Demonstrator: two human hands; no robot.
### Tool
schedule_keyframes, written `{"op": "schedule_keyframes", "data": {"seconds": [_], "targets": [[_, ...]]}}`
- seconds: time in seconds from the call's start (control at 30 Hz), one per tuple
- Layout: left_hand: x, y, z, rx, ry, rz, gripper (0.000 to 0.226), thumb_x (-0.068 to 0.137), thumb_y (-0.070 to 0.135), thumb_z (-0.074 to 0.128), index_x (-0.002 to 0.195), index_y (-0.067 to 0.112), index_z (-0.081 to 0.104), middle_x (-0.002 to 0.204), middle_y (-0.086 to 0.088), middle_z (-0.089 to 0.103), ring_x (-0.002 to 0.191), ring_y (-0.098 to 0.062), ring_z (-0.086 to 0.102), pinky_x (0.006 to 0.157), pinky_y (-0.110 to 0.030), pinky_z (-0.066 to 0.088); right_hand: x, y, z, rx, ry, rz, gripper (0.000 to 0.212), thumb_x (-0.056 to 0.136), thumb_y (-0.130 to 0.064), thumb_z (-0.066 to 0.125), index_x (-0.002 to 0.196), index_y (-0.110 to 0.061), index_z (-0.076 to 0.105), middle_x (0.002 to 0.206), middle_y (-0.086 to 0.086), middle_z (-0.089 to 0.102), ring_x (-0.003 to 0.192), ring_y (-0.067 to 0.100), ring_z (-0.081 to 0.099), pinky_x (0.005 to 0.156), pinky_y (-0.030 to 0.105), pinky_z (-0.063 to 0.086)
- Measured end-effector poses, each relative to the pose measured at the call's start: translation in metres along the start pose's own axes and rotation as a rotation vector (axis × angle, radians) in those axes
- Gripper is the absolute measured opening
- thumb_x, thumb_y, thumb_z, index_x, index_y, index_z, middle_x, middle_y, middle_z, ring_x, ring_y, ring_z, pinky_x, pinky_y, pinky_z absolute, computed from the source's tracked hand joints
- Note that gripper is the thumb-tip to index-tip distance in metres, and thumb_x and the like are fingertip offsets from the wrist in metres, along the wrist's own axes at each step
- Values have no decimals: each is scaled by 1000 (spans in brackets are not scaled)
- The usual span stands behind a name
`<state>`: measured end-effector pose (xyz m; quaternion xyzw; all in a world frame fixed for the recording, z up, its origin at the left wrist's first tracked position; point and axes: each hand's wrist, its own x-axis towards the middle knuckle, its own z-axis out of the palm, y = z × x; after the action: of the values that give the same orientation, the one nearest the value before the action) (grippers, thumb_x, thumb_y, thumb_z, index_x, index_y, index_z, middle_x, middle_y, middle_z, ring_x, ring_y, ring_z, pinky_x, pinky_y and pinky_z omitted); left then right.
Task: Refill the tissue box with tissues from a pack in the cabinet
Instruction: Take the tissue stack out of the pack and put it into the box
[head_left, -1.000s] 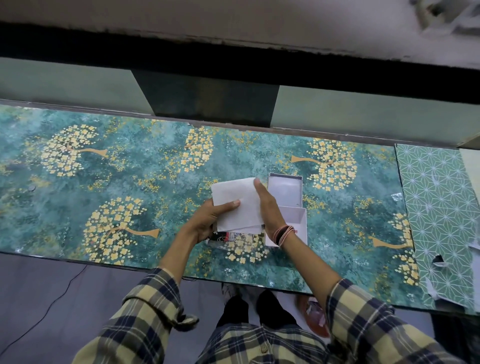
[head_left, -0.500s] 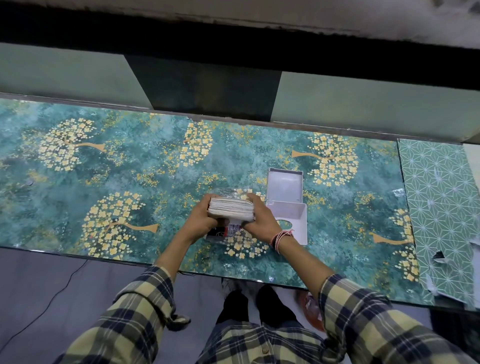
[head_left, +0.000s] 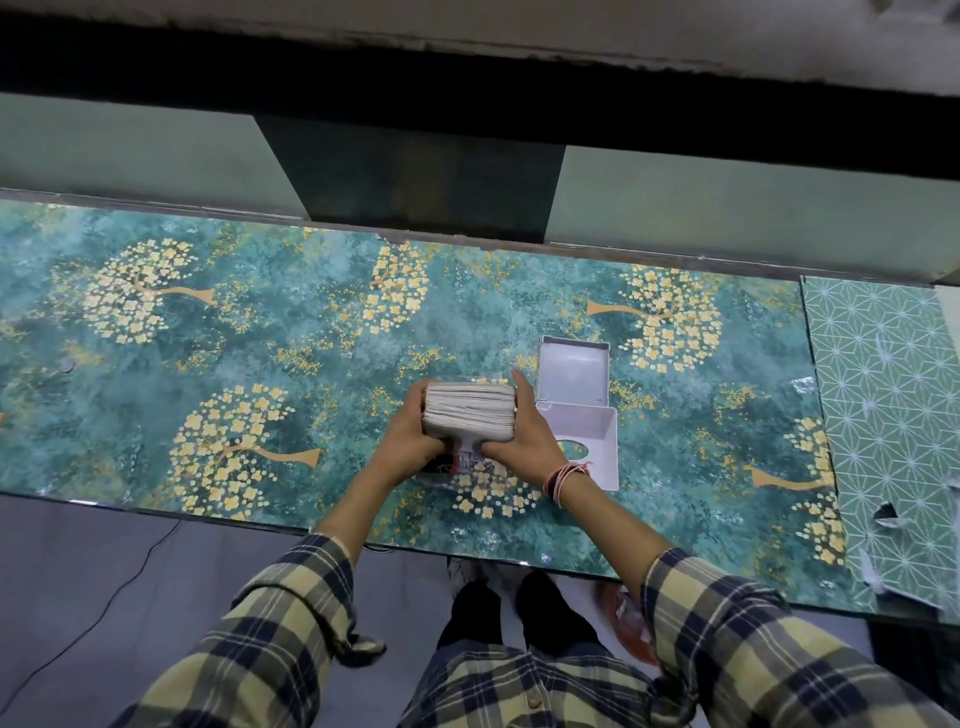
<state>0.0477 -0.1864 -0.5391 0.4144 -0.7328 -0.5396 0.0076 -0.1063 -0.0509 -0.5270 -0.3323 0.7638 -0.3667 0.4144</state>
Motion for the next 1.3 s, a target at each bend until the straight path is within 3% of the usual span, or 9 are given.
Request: {"op": "schedule_keyframes", "data": {"seconds": [0.1,0.2,0.33,0.53,0.67,0.83,1.0,1.1,1.3], "targets": [[-1,-4,-2,-36,23,-18,93,66,13,83,146,26,38,128,-2,65,116,-23,65,94,-48,57,-6,-3,-4,133,23,0,111,83,-45,78,160,-24,2,151,-9,36,131,8,45,106,25,41],[-1,-4,-1,-56,24,-18,91,68,13,86,146,22,40,130,-2,64,118,-22,64,95,-48,58,-6,-2,-7,83,10,-38,91,93,-39,70,159,-17,11,147,-10,39,129,6,44,107,25,39],[-1,-4,0,-61,37,-21,83,73,6,85,144,20,43,131,-3,63,118,-21,64,94,-45,59,-4,4,-10,17,4,-36,87,89,-34,75,155,-20,21,143,-12,41,126,2,42,101,20,38],[0,-7,1,27,35,-7,62,72,6,78,125,17,49,109,-7,66,102,-29,66,78,-50,60,7,18,-11,-161,11,-15,104,68,-17,82,154,-15,23,146,13,43,129,28,46,107,47,46],[-5,-10,3,27,7,23,58,72,14,78,124,25,55,111,-2,71,101,-25,68,82,-46,60,15,23,-9,-213,-37,-25,100,66,-17,82,152,-25,31,131,14,47,123,32,46,102,46,49],[-5,-8,-1,-73,-46,16,62,75,11,82,133,21,61,122,-1,71,115,-23,67,92,-42,58,19,17,-16,-284,-65,-14,59,72,-24,84,127,-18,62,113,10,47,114,30,44,84,29,35],[-6,17,-13,-397,-145,-88,58,83,3,81,136,12,60,126,-12,72,118,-31,68,89,-39,61,7,7,-40,56,-24,36,60,69,-44,81,119,-16,64,121,7,58,113,25,56,91,37,49],[-9,42,1,-603,-238,-100,45,94,10,70,138,8,57,129,-11,72,115,-27,70,92,-38,60,-6,3,-49,414,-3,171,55,81,-41,75,125,-14,56,124,14,67,111,30,66,89,44,56],[-13,71,72,-497,-186,-162,67,89,64,66,141,24,51,130,-5,71,115,-26,70,94,-44,60,-41,8,-64,494,165,197,40,99,-47,56,130,-21,59,120,1,70,103,18,70,79,27,60]]}}
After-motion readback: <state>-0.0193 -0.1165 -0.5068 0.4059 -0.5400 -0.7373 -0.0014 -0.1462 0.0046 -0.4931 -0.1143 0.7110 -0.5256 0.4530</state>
